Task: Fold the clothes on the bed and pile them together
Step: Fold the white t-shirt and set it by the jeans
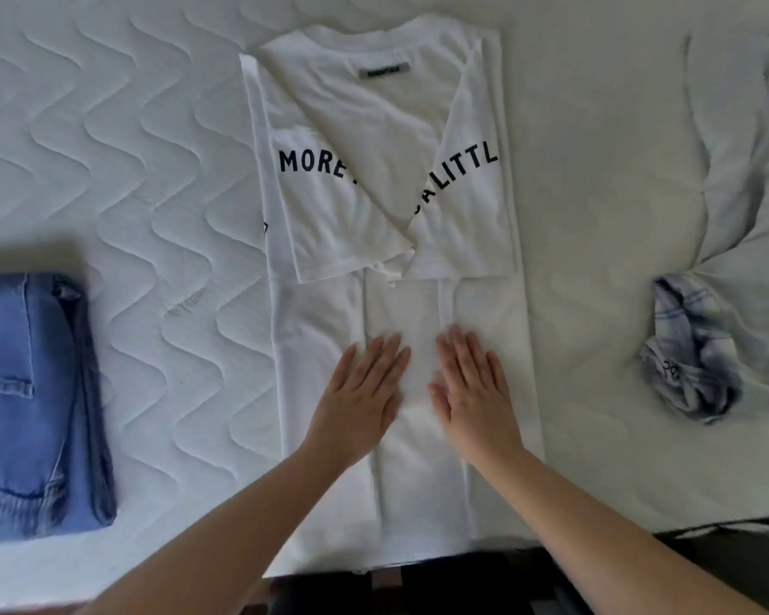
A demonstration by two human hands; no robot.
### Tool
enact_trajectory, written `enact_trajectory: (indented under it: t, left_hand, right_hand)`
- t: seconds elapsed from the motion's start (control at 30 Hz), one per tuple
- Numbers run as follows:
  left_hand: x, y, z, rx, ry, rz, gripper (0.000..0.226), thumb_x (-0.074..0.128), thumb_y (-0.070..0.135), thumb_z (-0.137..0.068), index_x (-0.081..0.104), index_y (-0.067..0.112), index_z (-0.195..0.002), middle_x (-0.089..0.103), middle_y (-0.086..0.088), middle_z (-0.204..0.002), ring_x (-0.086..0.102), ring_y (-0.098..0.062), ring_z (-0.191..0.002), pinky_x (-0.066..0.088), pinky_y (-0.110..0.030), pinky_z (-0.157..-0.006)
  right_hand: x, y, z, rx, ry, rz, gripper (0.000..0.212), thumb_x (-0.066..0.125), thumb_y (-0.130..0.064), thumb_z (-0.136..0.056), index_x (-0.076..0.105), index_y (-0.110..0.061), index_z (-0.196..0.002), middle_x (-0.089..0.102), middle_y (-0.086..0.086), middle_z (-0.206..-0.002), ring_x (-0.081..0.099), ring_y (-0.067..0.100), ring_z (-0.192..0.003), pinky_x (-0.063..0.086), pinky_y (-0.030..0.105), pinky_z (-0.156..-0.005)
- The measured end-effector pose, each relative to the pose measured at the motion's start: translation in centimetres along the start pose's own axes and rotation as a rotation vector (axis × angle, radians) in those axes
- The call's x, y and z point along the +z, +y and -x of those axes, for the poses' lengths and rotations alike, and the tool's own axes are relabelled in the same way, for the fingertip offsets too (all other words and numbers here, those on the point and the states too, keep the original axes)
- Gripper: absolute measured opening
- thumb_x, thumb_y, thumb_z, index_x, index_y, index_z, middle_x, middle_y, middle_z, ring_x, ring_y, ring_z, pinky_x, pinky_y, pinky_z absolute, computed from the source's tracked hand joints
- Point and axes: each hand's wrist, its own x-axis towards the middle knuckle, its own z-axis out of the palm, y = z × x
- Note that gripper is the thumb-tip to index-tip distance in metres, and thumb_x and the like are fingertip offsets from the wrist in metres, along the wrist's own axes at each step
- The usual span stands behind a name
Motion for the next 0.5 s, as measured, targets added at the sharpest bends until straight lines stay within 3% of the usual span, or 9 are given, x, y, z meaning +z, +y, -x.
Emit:
enact_trajectory:
  t: [0.1, 0.23, 0.33, 0.5]
  left_hand:
    - [0.8, 2.0, 4.2, -0.016, -0.046, 0.023, 0.056, 0.029, 0.036, -0.106, 0.019, 0.015, -0.156, 0.013, -0.007, -0.164, 0.013, -0.024, -0.151, 0.02, -0.05, -0.12]
    - [1.2, 5.7, 8.9, -0.076, -0.108, 0.042, 0.057, 0.035, 0.035, -0.103, 0.026, 0.013, -0.155, 0.018, -0.007, -0.163, 0.019, -0.023, -0.15, 0.03, -0.051, -0.115]
    - [0.7, 7.5, 9.5, -0.169, -0.15, 0.101, 0.057, 0.032, 0.034, -0.102, 0.026, 0.011, -0.154, 0.019, -0.007, -0.163, 0.018, -0.021, -0.15, 0.025, -0.048, -0.118]
    - [0.4, 8.3, 13.6, -0.085, -0.228, 0.175, 0.058, 0.033, 0.034, -0.101, 0.025, 0.012, -0.154, 0.018, -0.003, -0.163, 0.018, -0.019, -0.15, 0.021, -0.041, -0.118]
  right_hand:
    - [1.3, -0.2, 3.7, -0.011, -0.047, -0.012, 0.063, 0.031, -0.042, -0.1, 0.025, -0.007, -0.152, 0.02, 0.01, -0.16, 0.019, 0.023, -0.148, 0.018, 0.041, -0.119]
    - [2.8, -0.8, 8.9, 0.024, -0.108, -0.038, 0.069, 0.033, -0.046, -0.098, 0.026, -0.001, -0.15, 0.019, 0.015, -0.159, 0.019, 0.025, -0.148, 0.02, 0.043, -0.118]
    - [3.4, -1.5, 12.5, 0.021, -0.15, -0.029, 0.07, 0.032, -0.047, -0.098, 0.024, -0.003, -0.152, 0.016, 0.015, -0.161, 0.014, 0.024, -0.149, 0.019, 0.042, -0.119]
    - [3.4, -1.4, 17.4, -0.027, -0.189, -0.049, 0.065, 0.031, -0.042, -0.099, 0.026, -0.005, -0.151, 0.02, 0.012, -0.16, 0.018, 0.022, -0.149, 0.022, 0.039, -0.117]
